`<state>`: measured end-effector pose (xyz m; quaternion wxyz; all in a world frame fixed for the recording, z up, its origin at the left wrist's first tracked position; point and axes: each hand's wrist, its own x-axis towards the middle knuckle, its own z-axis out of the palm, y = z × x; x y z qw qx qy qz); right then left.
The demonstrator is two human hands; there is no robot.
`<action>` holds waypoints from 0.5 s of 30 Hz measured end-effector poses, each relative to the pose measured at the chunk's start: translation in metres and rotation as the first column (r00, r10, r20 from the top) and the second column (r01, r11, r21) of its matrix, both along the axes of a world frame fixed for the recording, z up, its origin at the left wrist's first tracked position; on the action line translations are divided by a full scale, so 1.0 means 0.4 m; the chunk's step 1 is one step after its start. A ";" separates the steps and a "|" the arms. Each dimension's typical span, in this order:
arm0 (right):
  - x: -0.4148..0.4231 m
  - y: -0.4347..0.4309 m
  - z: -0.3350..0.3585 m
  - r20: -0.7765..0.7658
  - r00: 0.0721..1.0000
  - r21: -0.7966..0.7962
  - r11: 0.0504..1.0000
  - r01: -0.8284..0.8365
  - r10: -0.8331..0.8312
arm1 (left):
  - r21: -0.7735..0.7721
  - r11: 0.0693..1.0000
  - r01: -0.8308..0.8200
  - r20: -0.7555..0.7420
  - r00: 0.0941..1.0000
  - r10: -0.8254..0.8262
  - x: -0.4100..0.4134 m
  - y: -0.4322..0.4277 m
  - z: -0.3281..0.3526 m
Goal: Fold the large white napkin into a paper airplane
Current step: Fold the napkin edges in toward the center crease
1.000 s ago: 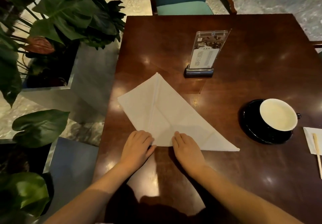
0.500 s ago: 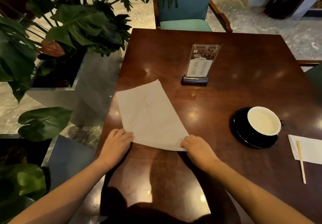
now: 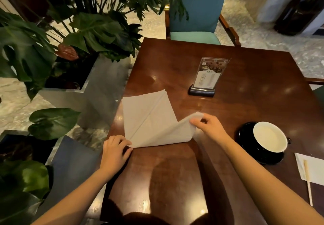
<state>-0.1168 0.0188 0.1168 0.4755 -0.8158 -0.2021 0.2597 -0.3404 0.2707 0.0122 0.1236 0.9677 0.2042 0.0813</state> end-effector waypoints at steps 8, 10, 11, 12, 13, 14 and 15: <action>0.140 0.263 -0.065 0.034 0.977 -0.060 0.975 0.212 -0.211 | -0.110 0.980 -0.166 0.042 0.984 0.172 0.012 -0.007 -0.021; 0.167 0.307 -0.091 0.036 0.973 -0.108 0.967 0.230 -0.228 | -0.145 0.969 -0.202 0.044 0.977 0.211 0.017 -0.011 -0.024; 0.178 0.325 -0.109 0.037 0.972 -0.126 0.964 0.235 -0.232 | -0.175 0.959 -0.221 0.046 0.972 0.233 0.020 -0.014 -0.025; 0.186 0.340 -0.125 0.041 0.972 -0.142 0.962 0.233 -0.230 | -0.209 0.948 -0.240 0.050 0.965 0.256 0.024 -0.017 -0.025; 0.193 0.353 -0.145 0.049 0.974 -0.159 0.961 0.227 -0.221 | -0.242 0.935 -0.261 0.055 0.958 0.281 0.028 -0.020 -0.026; 0.197 0.365 -0.161 0.061 0.976 -0.179 0.959 0.218 -0.210 | -0.270 0.921 -0.281 0.058 0.950 0.307 0.032 -0.023 -0.025; 0.201 0.376 -0.179 0.078 0.977 -0.200 0.957 0.208 -0.197 | -0.292 0.908 -0.301 0.057 0.942 0.330 0.036 -0.025 -0.024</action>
